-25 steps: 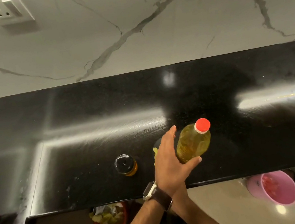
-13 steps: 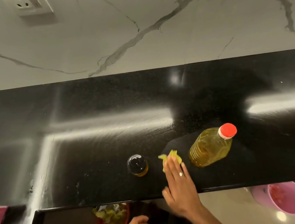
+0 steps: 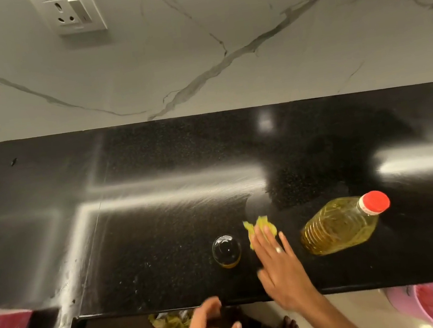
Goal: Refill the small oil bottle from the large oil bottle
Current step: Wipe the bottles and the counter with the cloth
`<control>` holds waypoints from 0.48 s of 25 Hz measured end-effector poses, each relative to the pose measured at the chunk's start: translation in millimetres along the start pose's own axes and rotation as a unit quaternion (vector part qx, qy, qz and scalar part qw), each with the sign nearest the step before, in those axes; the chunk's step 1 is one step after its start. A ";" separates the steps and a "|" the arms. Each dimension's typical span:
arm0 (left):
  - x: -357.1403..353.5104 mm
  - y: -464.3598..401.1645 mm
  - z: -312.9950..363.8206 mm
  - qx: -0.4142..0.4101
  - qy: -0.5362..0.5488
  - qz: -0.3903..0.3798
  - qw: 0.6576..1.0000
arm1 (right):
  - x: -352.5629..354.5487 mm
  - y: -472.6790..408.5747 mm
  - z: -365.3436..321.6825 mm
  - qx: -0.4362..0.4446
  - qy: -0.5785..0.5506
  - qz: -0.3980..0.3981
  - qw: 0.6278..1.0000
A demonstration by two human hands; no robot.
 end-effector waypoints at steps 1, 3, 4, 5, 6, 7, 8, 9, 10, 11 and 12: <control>-1.9 -9.9 9.7 -0.032 0.010 0.036 0.999 | -6.6 26.4 -7.0 0.003 -0.007 -0.013 1.000; -5.4 -36.3 32.6 -0.065 0.035 0.060 0.995 | -14.8 61.3 -18.3 0.006 0.005 -0.032 0.999; -4.8 -50.1 46.5 -0.078 0.037 0.058 0.995 | -16.7 66.4 -21.3 -0.006 0.025 -0.027 0.999; -4.1 -62.1 56.9 -0.087 0.036 0.052 0.994 | -16.9 64.0 -25.0 -0.026 0.024 -0.018 0.999; -4.0 -71.4 64.1 -0.095 0.033 0.049 0.994 | -17.3 56.4 -27.3 -0.044 0.020 0.004 0.999; -4.5 -79.0 67.9 -0.110 0.030 0.053 0.992 | -17.8 46.6 -28.9 -0.062 -0.002 0.010 0.998; -4.5 -84.5 68.9 -0.122 0.029 0.061 0.990 | -17.3 37.0 -28.0 -0.083 -0.004 0.010 0.997; -3.7 -88.2 69.0 -0.129 0.032 0.064 0.989 | -15.7 26.1 -25.4 -0.099 0.007 0.023 0.995; -2.3 -89.9 68.4 -0.134 0.037 0.063 0.988 | -12.7 13.2 -22.8 -0.113 0.014 0.030 0.993; -1.4 -91.3 66.9 -0.144 0.040 0.062 0.987 | -6.6 -0.5 -19.6 -0.122 0.015 0.038 0.992; -0.7 -91.9 66.6 -0.157 0.045 0.060 0.985 | 0.3 -14.6 -16.1 -0.124 0.013 0.040 0.991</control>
Point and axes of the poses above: each hand's wrist, its own y-axis away from the middle knuckle, its own x-axis out of the back of the hand, z = x × y, the point moved 1 cm from there along -y, towards the middle knuckle, and after that the axes turned 11 degrees about x, right-handed, at the moved point
